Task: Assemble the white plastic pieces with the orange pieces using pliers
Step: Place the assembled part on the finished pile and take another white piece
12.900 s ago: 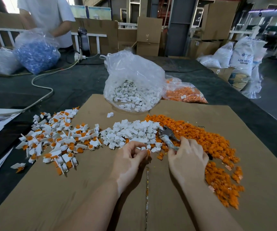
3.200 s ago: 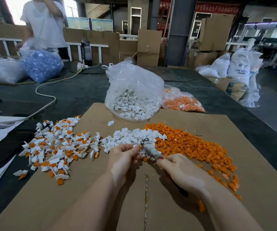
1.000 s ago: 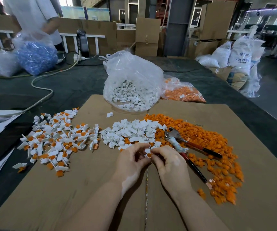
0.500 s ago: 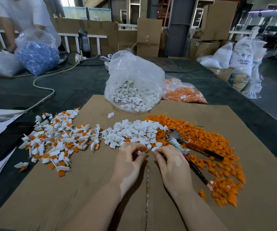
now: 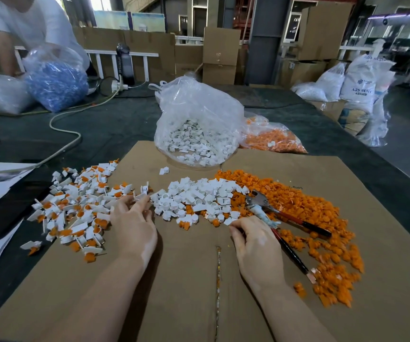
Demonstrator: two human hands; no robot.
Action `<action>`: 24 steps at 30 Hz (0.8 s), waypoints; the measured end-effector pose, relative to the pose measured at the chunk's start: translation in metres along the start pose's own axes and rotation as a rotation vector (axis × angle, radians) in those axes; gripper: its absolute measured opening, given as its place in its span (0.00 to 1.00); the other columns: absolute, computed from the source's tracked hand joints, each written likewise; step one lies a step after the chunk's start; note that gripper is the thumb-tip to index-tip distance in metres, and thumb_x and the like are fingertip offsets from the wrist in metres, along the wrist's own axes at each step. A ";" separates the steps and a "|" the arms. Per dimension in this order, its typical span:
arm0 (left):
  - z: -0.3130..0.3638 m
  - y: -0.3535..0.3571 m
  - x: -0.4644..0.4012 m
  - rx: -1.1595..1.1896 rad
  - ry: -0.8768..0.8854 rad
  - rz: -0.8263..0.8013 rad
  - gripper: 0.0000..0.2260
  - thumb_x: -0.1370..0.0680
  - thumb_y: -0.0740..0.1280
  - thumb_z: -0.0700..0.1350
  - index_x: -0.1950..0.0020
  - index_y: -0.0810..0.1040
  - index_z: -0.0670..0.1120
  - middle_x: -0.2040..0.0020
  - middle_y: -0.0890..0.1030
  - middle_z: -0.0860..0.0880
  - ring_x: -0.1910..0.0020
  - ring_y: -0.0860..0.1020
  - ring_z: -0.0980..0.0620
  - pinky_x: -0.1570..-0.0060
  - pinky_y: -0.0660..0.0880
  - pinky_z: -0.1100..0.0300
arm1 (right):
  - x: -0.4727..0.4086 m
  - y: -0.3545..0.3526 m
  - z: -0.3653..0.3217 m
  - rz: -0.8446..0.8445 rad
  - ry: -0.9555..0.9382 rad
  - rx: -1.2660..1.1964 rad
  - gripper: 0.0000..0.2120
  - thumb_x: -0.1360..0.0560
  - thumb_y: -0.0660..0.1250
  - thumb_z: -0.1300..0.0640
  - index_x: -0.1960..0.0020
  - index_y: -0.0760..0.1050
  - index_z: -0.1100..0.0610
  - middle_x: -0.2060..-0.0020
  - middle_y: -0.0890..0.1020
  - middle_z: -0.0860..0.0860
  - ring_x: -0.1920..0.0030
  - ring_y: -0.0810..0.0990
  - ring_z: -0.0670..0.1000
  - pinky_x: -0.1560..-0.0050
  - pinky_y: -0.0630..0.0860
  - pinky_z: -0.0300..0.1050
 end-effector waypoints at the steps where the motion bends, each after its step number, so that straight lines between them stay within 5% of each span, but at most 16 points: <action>1: 0.002 0.000 0.002 -0.038 0.031 0.022 0.16 0.21 0.63 0.41 0.34 0.74 0.48 0.31 0.65 0.44 0.31 0.59 0.45 0.33 0.61 0.50 | 0.000 0.000 0.000 0.002 0.000 0.006 0.02 0.28 0.71 0.64 0.59 0.80 0.60 0.64 0.81 0.51 0.59 0.79 0.51 0.57 0.75 0.42; 4: 0.018 0.002 0.010 -0.049 0.237 0.050 0.13 0.24 0.67 0.41 0.41 0.79 0.48 0.41 0.73 0.47 0.38 0.64 0.48 0.38 0.62 0.51 | 0.000 0.001 0.000 0.005 -0.003 0.021 0.02 0.29 0.71 0.66 0.59 0.80 0.60 0.64 0.81 0.51 0.59 0.79 0.51 0.57 0.76 0.43; 8: 0.037 0.020 0.022 -0.113 0.488 -0.152 0.09 0.25 0.68 0.46 0.45 0.82 0.50 0.50 0.77 0.54 0.45 0.68 0.52 0.48 0.58 0.61 | 0.000 0.002 -0.002 -0.007 -0.028 0.022 0.03 0.30 0.72 0.66 0.59 0.80 0.60 0.64 0.81 0.51 0.60 0.79 0.52 0.59 0.77 0.45; 12: 0.036 0.029 0.021 -0.159 0.476 -0.251 0.10 0.24 0.65 0.52 0.44 0.80 0.55 0.48 0.77 0.57 0.45 0.67 0.56 0.43 0.60 0.59 | 0.000 0.002 -0.005 -0.017 -0.060 -0.006 0.04 0.30 0.72 0.67 0.58 0.81 0.60 0.63 0.81 0.50 0.59 0.80 0.51 0.57 0.77 0.43; 18: 0.059 0.041 0.043 0.141 0.477 -0.400 0.08 0.25 0.67 0.50 0.48 0.82 0.54 0.59 0.76 0.61 0.53 0.70 0.58 0.47 0.66 0.58 | 0.002 0.002 -0.020 -0.101 -0.187 -0.094 0.13 0.30 0.72 0.66 0.46 0.81 0.57 0.55 0.83 0.50 0.52 0.80 0.48 0.49 0.76 0.41; 21: 0.069 0.049 0.053 0.296 0.482 -0.515 0.06 0.25 0.68 0.46 0.50 0.84 0.51 0.58 0.80 0.56 0.55 0.75 0.59 0.52 0.69 0.66 | 0.002 -0.001 -0.015 -0.085 -0.149 -0.139 0.07 0.29 0.72 0.65 0.51 0.82 0.59 0.59 0.83 0.50 0.56 0.80 0.47 0.53 0.77 0.40; 24: 0.067 0.048 0.050 0.294 0.447 -0.437 0.07 0.24 0.68 0.45 0.48 0.83 0.49 0.58 0.78 0.57 0.55 0.75 0.62 0.57 0.66 0.74 | 0.001 0.002 -0.009 -0.088 -0.085 -0.120 0.02 0.28 0.71 0.64 0.56 0.81 0.60 0.61 0.81 0.50 0.58 0.79 0.48 0.56 0.76 0.41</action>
Point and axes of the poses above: each hand's wrist, its own x-axis away from the middle knuckle, its own y-axis out of the palm, z = x × y, the point moved 7 cm from there along -x, towards the middle knuckle
